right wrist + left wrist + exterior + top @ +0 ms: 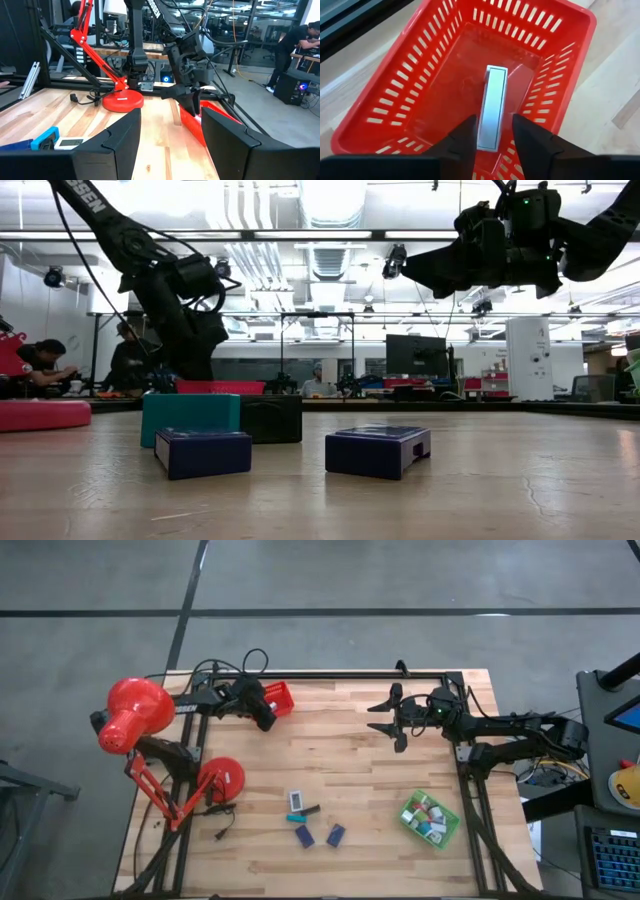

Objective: Pick & Place Office items
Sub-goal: Put the right white digital clock into the red bin, then put the black digital clock into the red bin

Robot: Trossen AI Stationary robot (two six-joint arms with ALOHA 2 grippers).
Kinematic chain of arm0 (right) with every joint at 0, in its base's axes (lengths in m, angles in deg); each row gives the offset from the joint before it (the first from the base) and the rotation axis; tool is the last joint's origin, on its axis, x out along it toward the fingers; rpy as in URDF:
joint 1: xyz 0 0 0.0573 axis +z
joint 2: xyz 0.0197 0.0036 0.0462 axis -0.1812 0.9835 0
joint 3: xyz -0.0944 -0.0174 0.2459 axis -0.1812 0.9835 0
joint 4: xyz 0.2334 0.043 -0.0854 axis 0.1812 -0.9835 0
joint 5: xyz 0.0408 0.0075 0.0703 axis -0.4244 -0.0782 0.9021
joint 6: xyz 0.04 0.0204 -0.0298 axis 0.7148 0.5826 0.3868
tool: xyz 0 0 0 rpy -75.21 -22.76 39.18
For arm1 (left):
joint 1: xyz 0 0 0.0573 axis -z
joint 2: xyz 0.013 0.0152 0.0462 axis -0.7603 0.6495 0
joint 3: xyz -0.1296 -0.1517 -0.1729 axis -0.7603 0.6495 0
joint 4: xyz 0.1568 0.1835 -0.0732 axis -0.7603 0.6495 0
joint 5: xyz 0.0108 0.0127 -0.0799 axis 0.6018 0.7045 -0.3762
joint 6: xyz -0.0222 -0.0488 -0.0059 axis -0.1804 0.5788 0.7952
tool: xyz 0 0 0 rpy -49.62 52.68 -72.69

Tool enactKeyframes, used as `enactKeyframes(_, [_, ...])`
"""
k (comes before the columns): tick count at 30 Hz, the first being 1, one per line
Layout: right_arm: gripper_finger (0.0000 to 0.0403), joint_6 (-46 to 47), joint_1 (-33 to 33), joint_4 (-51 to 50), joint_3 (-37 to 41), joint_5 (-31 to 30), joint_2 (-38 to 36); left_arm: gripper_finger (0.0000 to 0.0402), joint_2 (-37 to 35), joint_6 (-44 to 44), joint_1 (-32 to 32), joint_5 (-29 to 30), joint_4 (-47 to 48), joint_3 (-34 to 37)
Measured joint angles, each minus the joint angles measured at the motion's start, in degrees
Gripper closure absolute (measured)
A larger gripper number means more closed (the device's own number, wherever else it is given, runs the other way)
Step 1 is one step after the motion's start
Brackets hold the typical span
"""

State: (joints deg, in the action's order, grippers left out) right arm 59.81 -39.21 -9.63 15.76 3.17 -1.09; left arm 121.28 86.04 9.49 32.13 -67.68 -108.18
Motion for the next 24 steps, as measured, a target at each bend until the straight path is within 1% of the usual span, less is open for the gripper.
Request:
enactKeyframes(3, [0.0199, 0.0, 0.01, 0.0, 0.0, 0.02, 0.02, 0.0263, 0.0, -0.01, 0.0, 0.0, -0.02, 0.0])
enactKeyframes(7, [0.0199, 0.0, 0.0, -0.01, 0.0, 0.0, 0.02, 0.0262, 0.0, -0.16, 0.0, 0.0, -0.48, 0.0])
enactKeyframes(12, [0.0199, 0.0, 0.02, 0.01, 0.0, 0.01, 0.02, 0.0262, -2.06, -4.18, 0.02, -0.33, -1.48, -1.62])
enactKeyframes(15, [0.0199, 0.0, 0.0, 0.01, 0.0, 0.01, 0.02, 0.0262, -4.13, -5.52, 0.64, -3.14, -1.54, -2.65])
enactKeyframes(18, [0.0199, 0.0, 0.02, 0.01, 0.0, 0.01, 0.02, 0.0262, -5.65, -7.92, 2.25, -8.83, -1.85, -2.47])
enactKeyframes(21, [0.0199, 0.0, 0.0, -0.01, 0.0, 0.02, 0.02, 0.0262, -5.77, -8.66, 5.18, -14.04, -1.94, -2.31])
enactKeyframes(24, [0.0199, 0.0, 0.02, -0.02, 0.0, 0.02, 0.02, 0.0261, -5.77, -9.03, 9.36, -15.25, -3.04, -2.16])
